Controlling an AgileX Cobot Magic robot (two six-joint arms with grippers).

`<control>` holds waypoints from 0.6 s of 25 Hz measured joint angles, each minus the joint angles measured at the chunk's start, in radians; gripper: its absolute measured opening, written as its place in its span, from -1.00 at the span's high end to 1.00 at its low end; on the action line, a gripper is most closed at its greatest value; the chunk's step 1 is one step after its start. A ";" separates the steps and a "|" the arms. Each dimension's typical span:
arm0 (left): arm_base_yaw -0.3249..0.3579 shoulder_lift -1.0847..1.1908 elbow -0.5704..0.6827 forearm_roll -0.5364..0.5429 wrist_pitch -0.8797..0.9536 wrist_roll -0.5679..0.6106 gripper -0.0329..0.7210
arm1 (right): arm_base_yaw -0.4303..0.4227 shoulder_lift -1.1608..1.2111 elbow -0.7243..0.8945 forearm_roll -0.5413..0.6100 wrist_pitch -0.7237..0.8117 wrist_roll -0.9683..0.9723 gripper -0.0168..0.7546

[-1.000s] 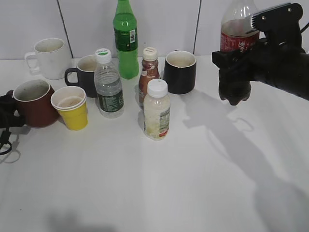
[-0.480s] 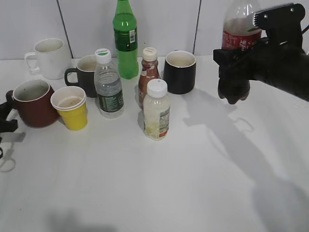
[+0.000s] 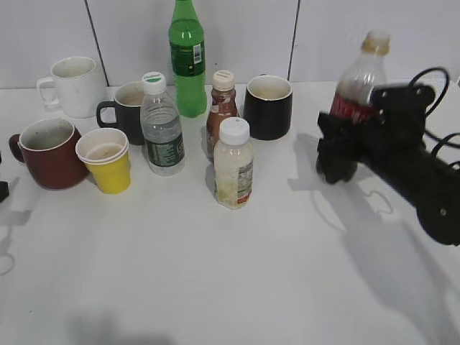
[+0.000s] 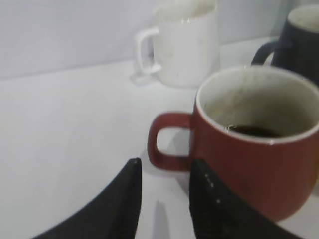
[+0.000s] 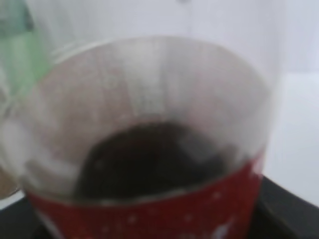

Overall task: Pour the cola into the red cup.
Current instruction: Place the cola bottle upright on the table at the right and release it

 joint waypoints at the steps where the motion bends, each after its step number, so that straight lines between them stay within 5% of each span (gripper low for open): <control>1: 0.000 -0.013 0.002 0.001 0.000 0.000 0.23 | 0.000 0.014 0.001 0.000 0.000 0.000 -0.26; 9: 0.000 -0.087 0.003 0.029 0.001 0.000 0.23 | 0.000 0.050 0.003 0.000 -0.038 0.002 -0.26; 15: 0.000 -0.222 0.004 0.047 0.039 -0.015 0.23 | 0.000 0.003 0.006 -0.006 -0.041 0.002 -0.73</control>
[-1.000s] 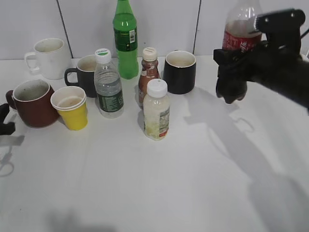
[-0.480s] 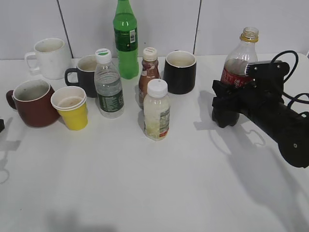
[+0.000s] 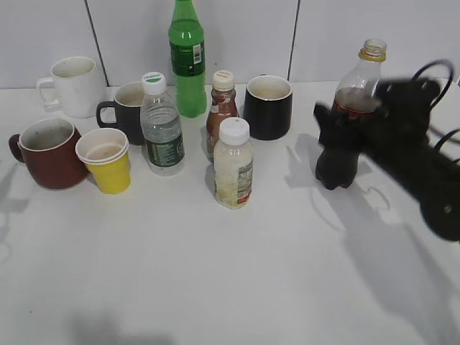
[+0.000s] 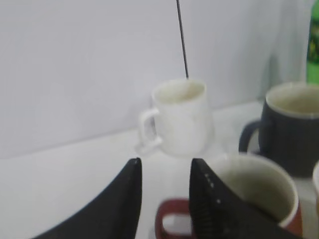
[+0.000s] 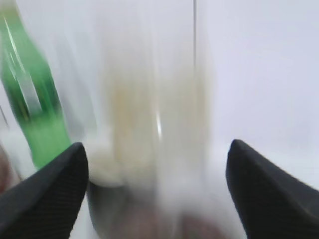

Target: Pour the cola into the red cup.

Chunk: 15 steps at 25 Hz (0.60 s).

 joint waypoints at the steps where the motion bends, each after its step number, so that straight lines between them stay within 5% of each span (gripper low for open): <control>1: 0.000 -0.039 0.000 -0.007 0.025 -0.032 0.23 | 0.000 -0.035 0.000 -0.004 -0.002 0.000 -0.74; 4: 0.000 -0.199 -0.029 -0.031 0.220 -0.132 0.23 | 0.000 -0.203 -0.008 -0.015 0.096 0.000 -0.74; 10: -0.080 -0.623 -0.271 -0.021 1.102 -0.294 0.23 | 0.031 -0.677 -0.155 -0.200 0.827 0.079 -0.67; 15: -0.181 -0.945 -0.328 -0.037 1.552 -0.312 0.23 | 0.075 -0.980 -0.172 -0.214 1.365 0.119 -0.60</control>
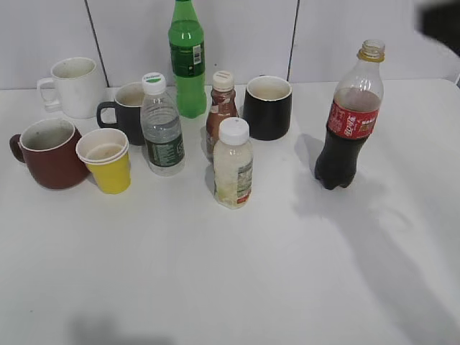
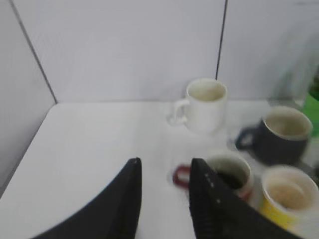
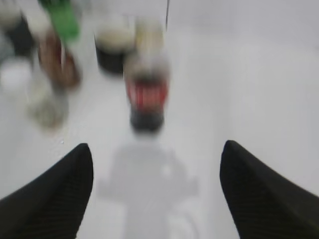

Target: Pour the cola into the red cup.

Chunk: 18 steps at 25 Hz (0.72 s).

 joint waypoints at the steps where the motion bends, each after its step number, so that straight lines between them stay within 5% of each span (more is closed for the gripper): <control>1: -0.013 -0.047 0.000 -0.005 0.061 -0.001 0.23 | 0.001 -0.055 0.006 0.005 0.114 0.000 -0.59; 11: -0.034 -0.419 -0.001 -0.035 0.623 0.064 0.23 | 0.002 -0.659 0.236 0.141 0.789 -0.058 -0.59; 18: -0.034 -0.461 0.096 -0.156 0.685 0.185 0.23 | 0.002 -0.876 0.284 0.141 0.857 -0.061 -0.59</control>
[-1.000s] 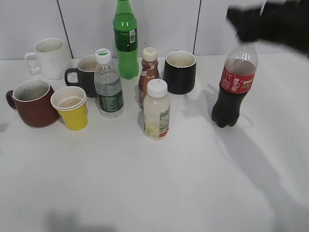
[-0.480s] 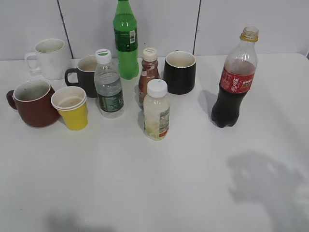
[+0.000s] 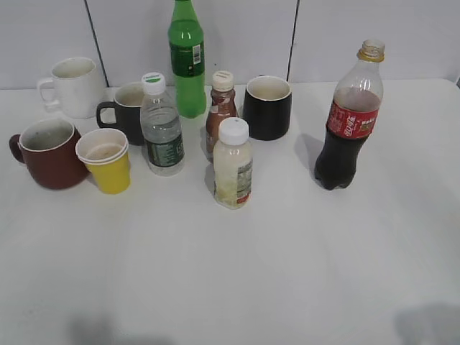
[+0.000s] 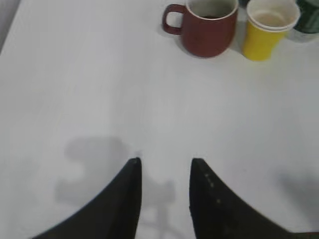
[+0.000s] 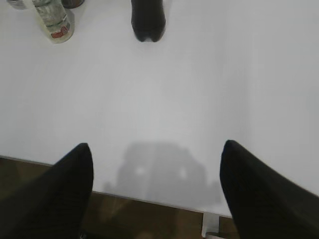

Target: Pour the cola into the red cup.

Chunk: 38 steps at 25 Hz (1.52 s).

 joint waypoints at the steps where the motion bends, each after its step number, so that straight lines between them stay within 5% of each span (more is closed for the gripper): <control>1: 0.000 0.000 0.005 -0.012 -0.004 0.008 0.23 | 0.000 -0.001 0.000 0.000 0.000 0.000 -0.59; 9: 0.004 -0.010 0.005 -0.028 -0.014 0.025 0.23 | -0.001 -0.005 0.000 0.000 0.000 -0.002 -0.59; 17: 0.037 -0.174 0.005 -0.036 -0.014 0.025 0.24 | -0.091 -0.156 0.000 0.002 0.001 -0.002 -0.59; 38: 0.038 -0.248 0.005 -0.042 -0.016 0.029 0.28 | -0.090 -0.164 0.000 0.004 0.001 -0.002 -0.58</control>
